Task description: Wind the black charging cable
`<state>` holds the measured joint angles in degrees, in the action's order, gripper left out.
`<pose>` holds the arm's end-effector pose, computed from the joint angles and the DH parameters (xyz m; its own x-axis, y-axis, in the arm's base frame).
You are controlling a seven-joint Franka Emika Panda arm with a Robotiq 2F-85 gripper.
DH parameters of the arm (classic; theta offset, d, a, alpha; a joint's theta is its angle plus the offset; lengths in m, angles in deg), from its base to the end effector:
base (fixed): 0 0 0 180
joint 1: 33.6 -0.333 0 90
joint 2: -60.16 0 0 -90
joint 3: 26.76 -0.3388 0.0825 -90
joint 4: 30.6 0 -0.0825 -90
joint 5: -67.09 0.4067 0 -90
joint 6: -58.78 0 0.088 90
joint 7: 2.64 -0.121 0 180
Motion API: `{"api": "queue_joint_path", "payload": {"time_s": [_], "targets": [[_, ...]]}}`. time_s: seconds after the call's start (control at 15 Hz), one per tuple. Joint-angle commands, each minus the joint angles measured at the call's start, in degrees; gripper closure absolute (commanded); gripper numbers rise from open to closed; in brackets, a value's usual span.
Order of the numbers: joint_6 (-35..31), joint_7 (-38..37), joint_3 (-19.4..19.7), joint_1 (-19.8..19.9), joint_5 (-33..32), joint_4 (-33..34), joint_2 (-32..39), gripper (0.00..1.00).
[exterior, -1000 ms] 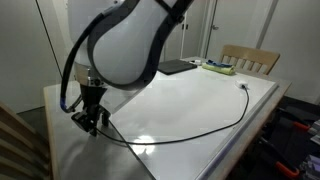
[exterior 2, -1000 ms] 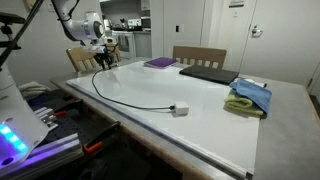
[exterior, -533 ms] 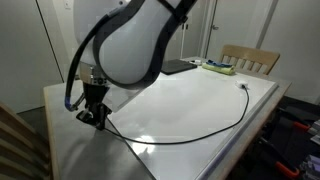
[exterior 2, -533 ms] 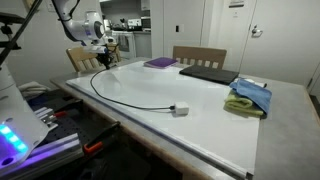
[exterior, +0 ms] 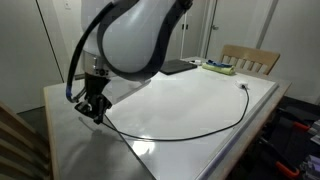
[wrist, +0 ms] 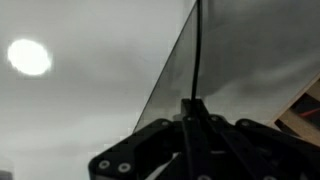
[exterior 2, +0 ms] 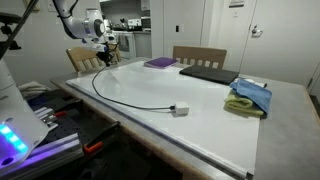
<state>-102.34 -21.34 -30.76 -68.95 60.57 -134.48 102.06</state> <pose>0.5418 0.4457 0.1479 0.8782 0.4023 0.2585 0.4322 -0.8991 -0.0689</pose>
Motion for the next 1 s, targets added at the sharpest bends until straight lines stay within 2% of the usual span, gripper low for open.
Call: {"api": "queue_joint_path", "payload": {"time_s": [0.0,0.27,0.53,0.6,0.67,0.73,0.93], "targets": [[-2.4,-4.7,4.5,-2.1,-0.4,-6.8,-7.7,0.99],[-5.0,-11.7,11.3,-5.3,-1.9,-11.8,-14.0,0.99],[-1.1,-26.5,25.8,-14.5,-12.4,-15.9,-19.1,0.99],[-0.9,-29.7,27.1,-15.2,-14.6,-16.9,-20.1,0.99],[-3.1,-29.6,26.4,-14.4,-16.5,-18.4,-21.4,0.99],[-2.1,-28.2,23.7,-11.6,-15.2,-14.0,-18.0,0.96],[-2.2,-29.8,23.8,-11.6,-17.0,-16.3,-20.1,0.96]]}}
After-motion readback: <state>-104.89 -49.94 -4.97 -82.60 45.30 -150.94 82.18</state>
